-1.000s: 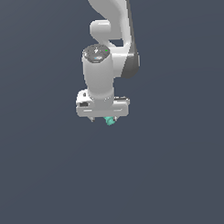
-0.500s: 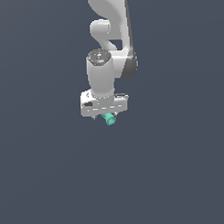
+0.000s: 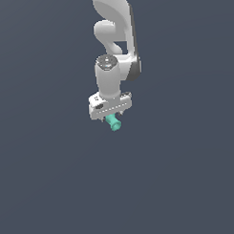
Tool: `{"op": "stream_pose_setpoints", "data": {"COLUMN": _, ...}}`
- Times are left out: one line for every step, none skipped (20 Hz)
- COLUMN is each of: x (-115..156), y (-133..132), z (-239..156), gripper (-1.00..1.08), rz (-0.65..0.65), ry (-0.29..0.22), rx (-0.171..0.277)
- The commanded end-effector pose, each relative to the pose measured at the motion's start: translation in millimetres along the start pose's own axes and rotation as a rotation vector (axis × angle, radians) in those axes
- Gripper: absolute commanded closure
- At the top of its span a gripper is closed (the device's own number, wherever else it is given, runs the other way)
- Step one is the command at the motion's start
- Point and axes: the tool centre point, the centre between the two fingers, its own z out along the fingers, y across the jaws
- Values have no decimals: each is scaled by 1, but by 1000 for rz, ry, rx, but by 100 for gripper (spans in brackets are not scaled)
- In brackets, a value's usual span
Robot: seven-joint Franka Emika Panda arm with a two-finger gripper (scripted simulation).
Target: Pick up the object and move it to a goal position.
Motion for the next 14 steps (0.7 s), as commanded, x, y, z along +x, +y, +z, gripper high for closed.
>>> {"op": "stream_pose_setpoints", "data": {"x": -9, "y": -5, "z": 5, "gripper": -92, "rz": -44, "ry": -1, "rx": 1}}
{"op": "stream_pose_setpoints", "data": {"x": -12, "y": -7, "z": 7, "gripper": -92, "rz": -58, "ry": -2, "rx": 2}}
{"op": "stream_pose_setpoints", "data": {"x": -15, "y": -8, "z": 9, "gripper": -92, "rz": -70, "ry": -2, "rx": 2}}
{"op": "stream_pose_setpoints", "data": {"x": -18, "y": -10, "z": 10, "gripper": -92, "rz": -80, "ry": -3, "rx": 2}}
{"op": "stream_pose_setpoints", "data": {"x": -20, "y": -11, "z": 11, "gripper": -92, "rz": -90, "ry": -3, "rx": 3}}
{"op": "stream_pose_setpoints", "data": {"x": -22, "y": -12, "z": 12, "gripper": -92, "rz": -98, "ry": -3, "rx": 3}}
{"op": "stream_pose_setpoints", "data": {"x": -23, "y": -13, "z": 13, "gripper": -92, "rz": -104, "ry": -4, "rx": 3}}
{"op": "stream_pose_setpoints", "data": {"x": -24, "y": -13, "z": 13, "gripper": -92, "rz": -109, "ry": -4, "rx": 3}}
{"op": "stream_pose_setpoints", "data": {"x": -25, "y": -14, "z": 14, "gripper": -92, "rz": -113, "ry": -4, "rx": 3}}
{"op": "stream_pose_setpoints", "data": {"x": -25, "y": -14, "z": 14, "gripper": -92, "rz": -115, "ry": -4, "rx": 4}}
{"op": "stream_pose_setpoints", "data": {"x": -26, "y": -14, "z": 14, "gripper": -92, "rz": -115, "ry": -4, "rx": 4}}
{"op": "stream_pose_setpoints", "data": {"x": -25, "y": -13, "z": 14, "gripper": -92, "rz": -111, "ry": -4, "rx": 4}}
{"op": "stream_pose_setpoints", "data": {"x": -25, "y": -13, "z": 14, "gripper": -92, "rz": -111, "ry": -4, "rx": 4}}
{"op": "stream_pose_setpoints", "data": {"x": -25, "y": -13, "z": 15, "gripper": -92, "rz": -111, "ry": -4, "rx": 4}}
